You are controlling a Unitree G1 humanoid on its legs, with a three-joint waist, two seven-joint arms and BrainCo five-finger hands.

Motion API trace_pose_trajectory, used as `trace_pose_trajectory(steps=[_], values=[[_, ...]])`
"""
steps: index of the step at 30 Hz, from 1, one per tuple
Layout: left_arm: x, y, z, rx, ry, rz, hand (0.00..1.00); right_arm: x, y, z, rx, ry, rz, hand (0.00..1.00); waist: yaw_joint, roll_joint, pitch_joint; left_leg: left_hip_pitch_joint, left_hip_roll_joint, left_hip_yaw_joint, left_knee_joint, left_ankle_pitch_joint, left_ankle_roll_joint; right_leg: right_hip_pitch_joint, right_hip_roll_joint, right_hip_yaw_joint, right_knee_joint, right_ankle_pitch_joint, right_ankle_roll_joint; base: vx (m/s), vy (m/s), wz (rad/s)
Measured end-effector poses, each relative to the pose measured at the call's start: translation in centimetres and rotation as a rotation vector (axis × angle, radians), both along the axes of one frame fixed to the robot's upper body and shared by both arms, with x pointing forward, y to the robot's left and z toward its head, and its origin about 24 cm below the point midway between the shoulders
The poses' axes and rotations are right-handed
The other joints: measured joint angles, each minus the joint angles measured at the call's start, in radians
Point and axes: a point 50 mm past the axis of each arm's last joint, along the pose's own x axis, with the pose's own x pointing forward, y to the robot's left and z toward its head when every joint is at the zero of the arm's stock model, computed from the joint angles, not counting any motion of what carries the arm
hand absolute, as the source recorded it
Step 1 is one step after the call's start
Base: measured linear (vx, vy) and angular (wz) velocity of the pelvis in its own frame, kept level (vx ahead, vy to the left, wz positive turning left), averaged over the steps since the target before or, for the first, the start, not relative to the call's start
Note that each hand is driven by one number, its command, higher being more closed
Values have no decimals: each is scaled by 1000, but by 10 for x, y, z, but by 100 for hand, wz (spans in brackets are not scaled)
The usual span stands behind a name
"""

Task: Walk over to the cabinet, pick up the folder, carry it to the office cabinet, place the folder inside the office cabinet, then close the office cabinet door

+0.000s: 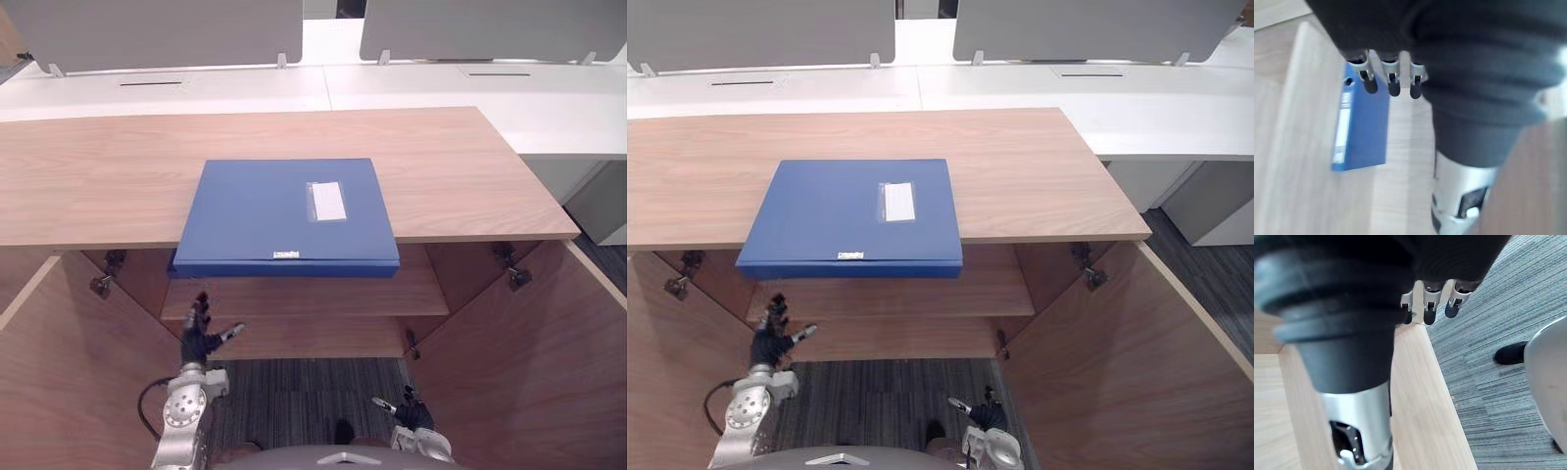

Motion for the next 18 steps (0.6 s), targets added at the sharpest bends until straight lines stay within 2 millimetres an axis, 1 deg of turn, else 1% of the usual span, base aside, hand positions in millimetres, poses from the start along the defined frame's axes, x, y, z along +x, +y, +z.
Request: trace_pose_trajectory(steps=[1, 2, 3, 5, 6, 8, 11, 15, 18], values=[[1, 4, 14, 36, -66, 21, 0, 0, 0, 0, -1, -1, 3, 0, 2, 2, -2, 8, -3, -1, -5, 1, 0, 6, -2, -1, -1, 0, 2, 11, 22, 5], [2, 5, 21, 56, -99, 30, 0, -1, 0, 1, -2, -4, 5, 0, 4, 3, -4, 12, -5, -2, -7, 2, 1, 8, -3, -2, -1, 1, 3, 16, 28, 8], [5, 8, 35, 89, -161, 40, 0, -1, 0, 2, -4, -11, 8, 0, 6, 4, -5, 18, -8, -8, -10, 2, 2, 16, -8, -8, -2, 1, 4, 2, 25, 15], [6, 13, 59, 166, -268, 60, 0, -2, 0, 2, -6, -13, 8, 0, 3, 5, -13, 20, -14, -22, -13, 4, 4, 24, -13, -20, -4, -1, 7, 9, 24, 17], [6, 14, 65, 186, -295, 68, 0, -2, 0, 2, -6, -14, 8, 0, 4, 5, -15, 21, -14, -22, -14, 4, 5, 24, -14, -20, -4, -1, 7, 11, 21, 6], [4, 18, 83, 270, -377, 108, 0, -2, 0, 2, -7, -16, 10, 0, 9, 5, -17, 33, -17, -23, -20, 5, 5, 37, -15, -21, -7, -1, 8, 0, 0, 0], [2, 17, 95, 342, -432, 131, 0, 0, 3, 2, -9, -25, 32, 0, 14, 3, -20, 39, -19, -24, -27, 6, 8, 39, -17, -23, -7, -3, 11, -23, 3, 1], [-5, 12, 111, 419, -496, 130, 0, 0, 3, 2, -17, -24, 50, 0, 10, 2, -21, 36, -16, -25, -27, 1, 3, 41, -19, -19, 3, -12, 18, -8, 0, 0], [-8, 4, 124, 482, -552, 90, 0, -2, 3, 2, -19, -19, 57, 0, 8, 2, -21, 38, -15, -26, -25, -2, 8, 44, -19, -18, 10, -18, 19, 0, 0, 0]])
